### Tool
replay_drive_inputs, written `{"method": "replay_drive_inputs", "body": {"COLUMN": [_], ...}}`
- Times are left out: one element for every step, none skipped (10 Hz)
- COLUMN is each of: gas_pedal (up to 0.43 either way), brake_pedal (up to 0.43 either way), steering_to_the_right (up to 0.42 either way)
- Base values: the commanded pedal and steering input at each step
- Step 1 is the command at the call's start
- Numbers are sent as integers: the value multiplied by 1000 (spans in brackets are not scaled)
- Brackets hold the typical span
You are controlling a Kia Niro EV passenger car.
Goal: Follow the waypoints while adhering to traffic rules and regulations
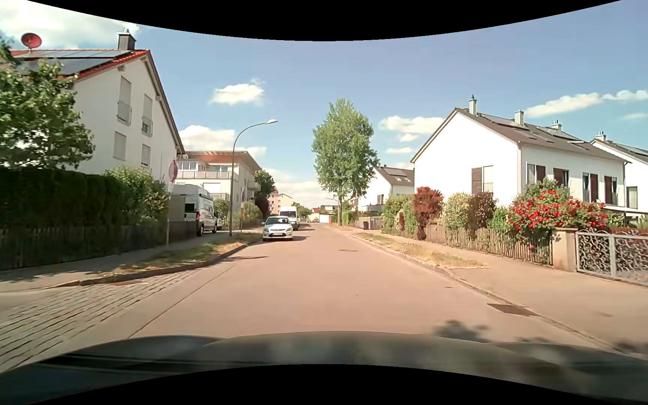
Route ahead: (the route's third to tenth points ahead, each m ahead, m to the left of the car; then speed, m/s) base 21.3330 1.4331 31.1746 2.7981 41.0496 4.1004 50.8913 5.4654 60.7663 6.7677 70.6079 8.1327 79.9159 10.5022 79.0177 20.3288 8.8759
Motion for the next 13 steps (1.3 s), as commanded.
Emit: {"method": "replay_drive_inputs", "body": {"gas_pedal": [67, 67, 67, 67, 67, 67, 67, 67, 67, 67, 67, 67, 67], "brake_pedal": [6, 6, 6, 6, 6, 6, 6, 6, 6, 6, 6, 6, 6], "steering_to_the_right": [23, 12, 9, 8, 8, 4, -3, -13, -20, -27, -33, -37, -40]}}
